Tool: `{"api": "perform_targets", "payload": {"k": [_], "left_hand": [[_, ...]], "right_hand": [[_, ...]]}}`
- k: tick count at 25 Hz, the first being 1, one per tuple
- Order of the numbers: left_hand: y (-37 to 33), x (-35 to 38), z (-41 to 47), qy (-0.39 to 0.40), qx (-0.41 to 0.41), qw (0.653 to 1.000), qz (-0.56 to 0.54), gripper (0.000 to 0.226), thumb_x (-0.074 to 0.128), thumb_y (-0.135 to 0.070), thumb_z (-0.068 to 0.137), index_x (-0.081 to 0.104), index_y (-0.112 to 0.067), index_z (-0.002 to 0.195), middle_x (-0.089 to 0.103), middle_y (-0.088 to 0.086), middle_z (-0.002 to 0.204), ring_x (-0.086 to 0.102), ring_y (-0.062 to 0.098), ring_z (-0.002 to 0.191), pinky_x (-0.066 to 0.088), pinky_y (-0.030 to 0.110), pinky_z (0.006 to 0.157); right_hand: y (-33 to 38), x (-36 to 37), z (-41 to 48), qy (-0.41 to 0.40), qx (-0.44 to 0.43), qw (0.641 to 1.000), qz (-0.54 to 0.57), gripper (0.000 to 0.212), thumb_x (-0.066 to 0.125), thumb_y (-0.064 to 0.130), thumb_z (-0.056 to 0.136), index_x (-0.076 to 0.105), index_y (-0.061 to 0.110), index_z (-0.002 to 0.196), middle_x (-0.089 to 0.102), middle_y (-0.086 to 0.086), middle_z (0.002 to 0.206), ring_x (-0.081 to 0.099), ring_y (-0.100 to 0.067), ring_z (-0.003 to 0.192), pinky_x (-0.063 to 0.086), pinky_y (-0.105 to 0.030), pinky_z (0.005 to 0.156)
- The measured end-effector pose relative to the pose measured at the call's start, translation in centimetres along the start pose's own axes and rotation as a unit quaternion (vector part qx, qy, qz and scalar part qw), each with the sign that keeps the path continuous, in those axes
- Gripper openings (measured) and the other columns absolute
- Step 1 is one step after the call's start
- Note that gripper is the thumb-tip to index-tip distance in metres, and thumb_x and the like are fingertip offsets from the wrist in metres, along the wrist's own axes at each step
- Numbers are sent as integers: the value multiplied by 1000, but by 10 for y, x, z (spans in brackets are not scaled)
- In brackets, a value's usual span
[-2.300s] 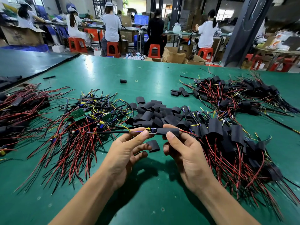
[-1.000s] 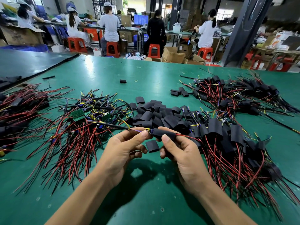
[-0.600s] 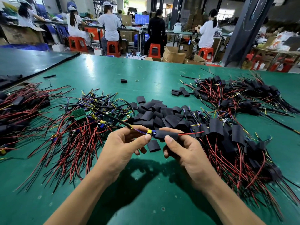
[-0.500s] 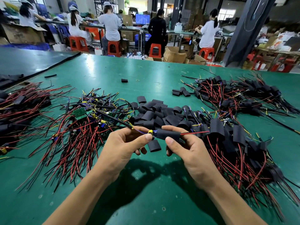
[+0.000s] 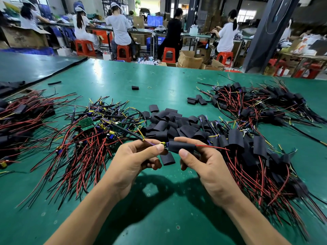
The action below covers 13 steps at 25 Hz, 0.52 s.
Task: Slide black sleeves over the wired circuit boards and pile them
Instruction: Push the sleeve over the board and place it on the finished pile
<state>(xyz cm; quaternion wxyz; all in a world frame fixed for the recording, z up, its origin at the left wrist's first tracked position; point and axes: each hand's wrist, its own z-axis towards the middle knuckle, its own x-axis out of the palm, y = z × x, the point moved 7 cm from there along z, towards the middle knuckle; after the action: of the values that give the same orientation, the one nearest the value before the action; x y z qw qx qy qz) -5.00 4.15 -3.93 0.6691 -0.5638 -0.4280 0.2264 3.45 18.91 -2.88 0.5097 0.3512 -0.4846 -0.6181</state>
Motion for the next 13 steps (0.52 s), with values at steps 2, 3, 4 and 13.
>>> {"api": "perform_targets", "payload": {"k": [2,3,4,13], "left_hand": [[-1,-2,0,-3,6,1000,15,22,84,-23,60,79,-17,80,72,10,78,59,17,55,52,22,55],[-1,-3,1,-2,11,1000,29,23,87,-20,60,79,-16,81,71,10,75,59,18,56,52,23,56],[-1,-4,1,-2,16,999,43,23,90,-15,61,78,-14,81,70,10,74,59,19,57,52,23,56],[1,-1,1,25,3,999,28,29,84,-22,61,78,-12,88,70,13,79,62,21,60,52,25,59]], "right_hand": [[1,2,-1,9,1,1000,-27,33,69,27,85,69,17,117,70,11,76,58,-5,68,49,-15,68],[1,2,-1,9,4,999,-36,33,68,26,84,69,18,116,70,12,74,59,-5,68,49,-15,68],[2,1,-1,9,6,999,-43,33,68,27,84,69,18,115,69,13,73,59,-5,67,49,-15,68],[3,0,-2,24,14,997,-68,30,73,33,84,72,27,113,67,12,69,58,-7,63,47,-15,65]]}}
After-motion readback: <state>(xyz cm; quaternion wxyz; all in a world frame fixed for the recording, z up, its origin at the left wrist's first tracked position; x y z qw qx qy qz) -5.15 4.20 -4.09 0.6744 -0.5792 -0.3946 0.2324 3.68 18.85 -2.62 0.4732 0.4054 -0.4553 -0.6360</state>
